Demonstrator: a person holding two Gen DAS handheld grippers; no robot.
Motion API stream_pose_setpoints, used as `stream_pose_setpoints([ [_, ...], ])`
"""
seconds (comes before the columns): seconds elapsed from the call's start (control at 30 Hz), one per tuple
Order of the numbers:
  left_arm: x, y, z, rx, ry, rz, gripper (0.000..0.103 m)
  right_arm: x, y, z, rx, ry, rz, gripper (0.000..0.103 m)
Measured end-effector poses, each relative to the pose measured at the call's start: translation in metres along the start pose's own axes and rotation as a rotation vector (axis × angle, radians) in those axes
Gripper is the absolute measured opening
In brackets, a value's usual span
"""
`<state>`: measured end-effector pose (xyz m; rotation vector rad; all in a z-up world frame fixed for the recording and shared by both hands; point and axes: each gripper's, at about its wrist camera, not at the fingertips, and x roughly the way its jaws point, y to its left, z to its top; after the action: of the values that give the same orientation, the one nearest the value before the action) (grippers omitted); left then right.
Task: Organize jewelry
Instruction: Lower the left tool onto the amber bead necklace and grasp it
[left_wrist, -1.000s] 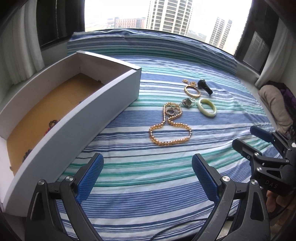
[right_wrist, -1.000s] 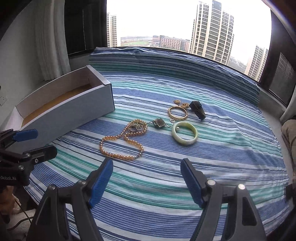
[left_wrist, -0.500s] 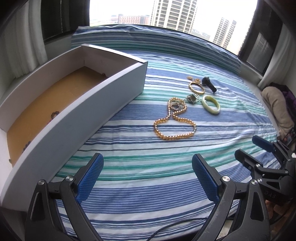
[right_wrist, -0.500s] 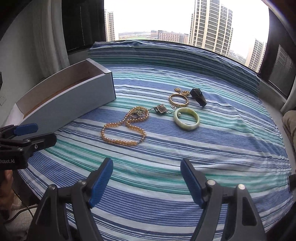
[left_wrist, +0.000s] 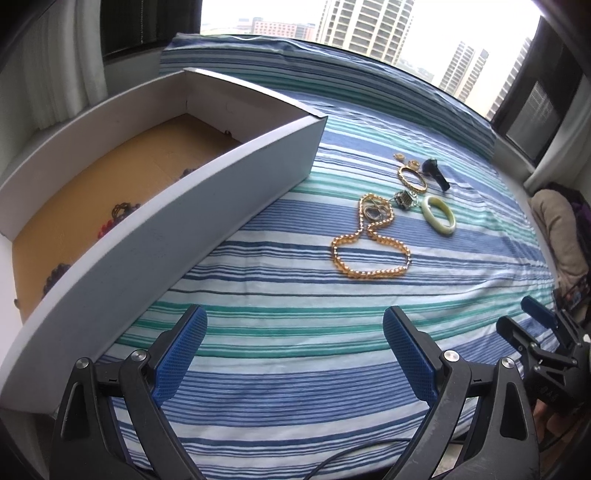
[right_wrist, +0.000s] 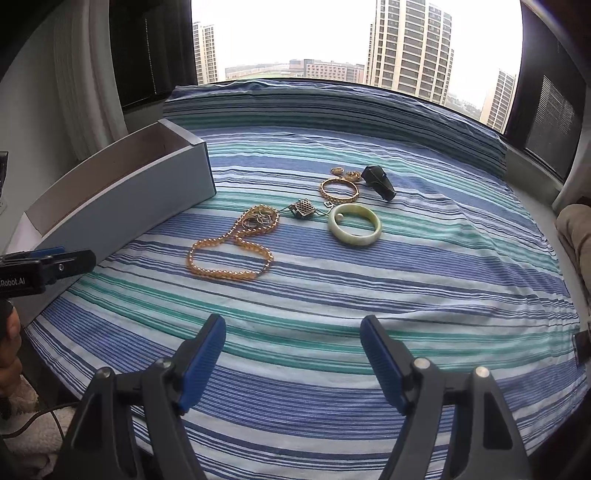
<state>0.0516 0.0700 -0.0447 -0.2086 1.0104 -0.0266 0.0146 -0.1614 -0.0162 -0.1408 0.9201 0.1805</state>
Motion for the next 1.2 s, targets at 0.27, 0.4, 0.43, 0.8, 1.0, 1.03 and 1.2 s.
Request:
stream_pose_setpoints([
  [0.27, 0.021, -0.007, 0.013, 0.051, 0.036, -0.025, 0.096, 0.010, -0.010, -0.007, 0.036, 0.036, 0.005, 0.077],
  [0.4, 0.034, -0.029, 0.026, 0.130, 0.045, -0.034, 0.096, 0.011, -0.012, -0.008, 0.041, 0.039, 0.012, 0.077],
  [0.43, 0.036, -0.035, 0.028, 0.143, 0.046, -0.037, 0.096, 0.012, -0.014, -0.008, 0.045, 0.038, 0.013, 0.077],
  [0.8, 0.047, -0.063, 0.024, 0.198, 0.083, -0.066, 0.096, 0.048, -0.082, 0.020, 0.138, 0.016, 0.071, 0.077],
  [1.0, 0.050, -0.053, 0.017, 0.149, 0.110, -0.052, 0.096, 0.105, -0.078, 0.075, -0.010, 0.039, 0.244, 0.071],
  [1.03, 0.048, -0.051, 0.016, 0.143, 0.109, -0.048, 0.096, 0.117, -0.073, 0.084, -0.044, 0.055, 0.252, 0.061],
  [1.2, 0.042, -0.033, 0.014, 0.107, 0.104, -0.023, 0.096, 0.174, -0.061, 0.099, -0.143, 0.150, 0.215, 0.049],
])
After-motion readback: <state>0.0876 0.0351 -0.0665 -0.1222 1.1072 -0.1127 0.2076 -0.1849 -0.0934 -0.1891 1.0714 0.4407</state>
